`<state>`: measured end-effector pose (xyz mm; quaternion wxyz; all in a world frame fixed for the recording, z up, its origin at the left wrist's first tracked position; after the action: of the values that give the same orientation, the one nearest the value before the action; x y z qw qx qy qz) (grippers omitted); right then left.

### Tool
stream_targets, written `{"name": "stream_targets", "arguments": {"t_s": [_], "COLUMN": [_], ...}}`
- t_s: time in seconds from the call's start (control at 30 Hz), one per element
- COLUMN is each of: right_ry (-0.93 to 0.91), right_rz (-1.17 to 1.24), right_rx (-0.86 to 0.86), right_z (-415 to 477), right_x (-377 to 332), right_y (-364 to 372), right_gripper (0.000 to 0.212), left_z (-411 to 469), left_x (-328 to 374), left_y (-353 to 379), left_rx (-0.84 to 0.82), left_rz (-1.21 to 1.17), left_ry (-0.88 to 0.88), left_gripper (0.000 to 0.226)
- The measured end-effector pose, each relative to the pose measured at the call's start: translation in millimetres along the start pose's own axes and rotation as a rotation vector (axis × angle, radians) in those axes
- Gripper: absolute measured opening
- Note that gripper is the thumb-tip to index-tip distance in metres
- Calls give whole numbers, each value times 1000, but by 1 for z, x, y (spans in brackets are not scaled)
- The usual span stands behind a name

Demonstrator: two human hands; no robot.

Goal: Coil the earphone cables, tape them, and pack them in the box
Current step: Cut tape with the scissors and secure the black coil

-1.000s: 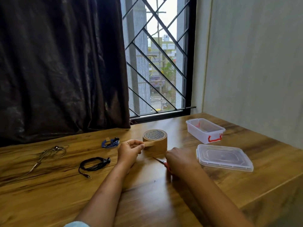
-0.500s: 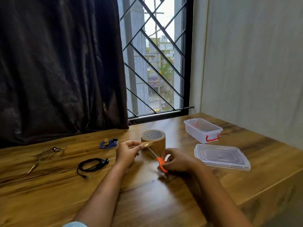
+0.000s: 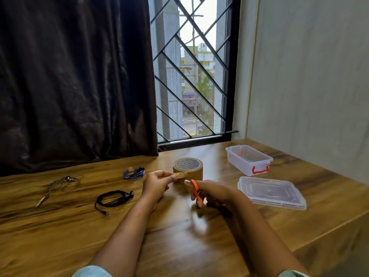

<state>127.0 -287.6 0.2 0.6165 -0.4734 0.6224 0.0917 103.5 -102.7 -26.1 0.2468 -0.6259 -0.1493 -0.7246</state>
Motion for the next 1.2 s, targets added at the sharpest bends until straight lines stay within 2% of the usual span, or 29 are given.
{"name": "stream_targets", "arguments": {"t_s": [0.13,0.3,0.47,0.63,0.87,1.2], "right_ry": [18,-75,-68,29,76,-11], "right_rz": [59,185,84,86,96,45], "right_rx": [-9,-27,-54,-137,-112,-116], "right_z": [7,9,14,15,21,23], "right_x": [2,9,11,14,11,14], "right_y": [-1,-4,-6,-8,-8,-9], "right_gripper": [51,48,44,43,43,39], "left_z": [-1,1,2,2,3,3], "left_x": [1,-1,-3,-2,-3,-3], "left_y": [0,1,1,1,0,0], "left_rx": [-10,5,7,-3,-2,10], "left_rz": [-9,15,53,24,42,58], "left_ry": [-6,3,3,4,-2,1], "left_gripper": [10,9,10,8,6,5]}}
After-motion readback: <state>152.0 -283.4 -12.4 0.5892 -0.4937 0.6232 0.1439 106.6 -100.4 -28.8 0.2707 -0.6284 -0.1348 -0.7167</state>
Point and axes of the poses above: each hand's wrist, its own z-axis towards the middle knuckle, its own y-axis out of the palm, x = y × z, the point moved 3 cm from there along z, towards the middle knuckle, and after that the axes turned 2 degrees about -z, right-handed, at the moved point
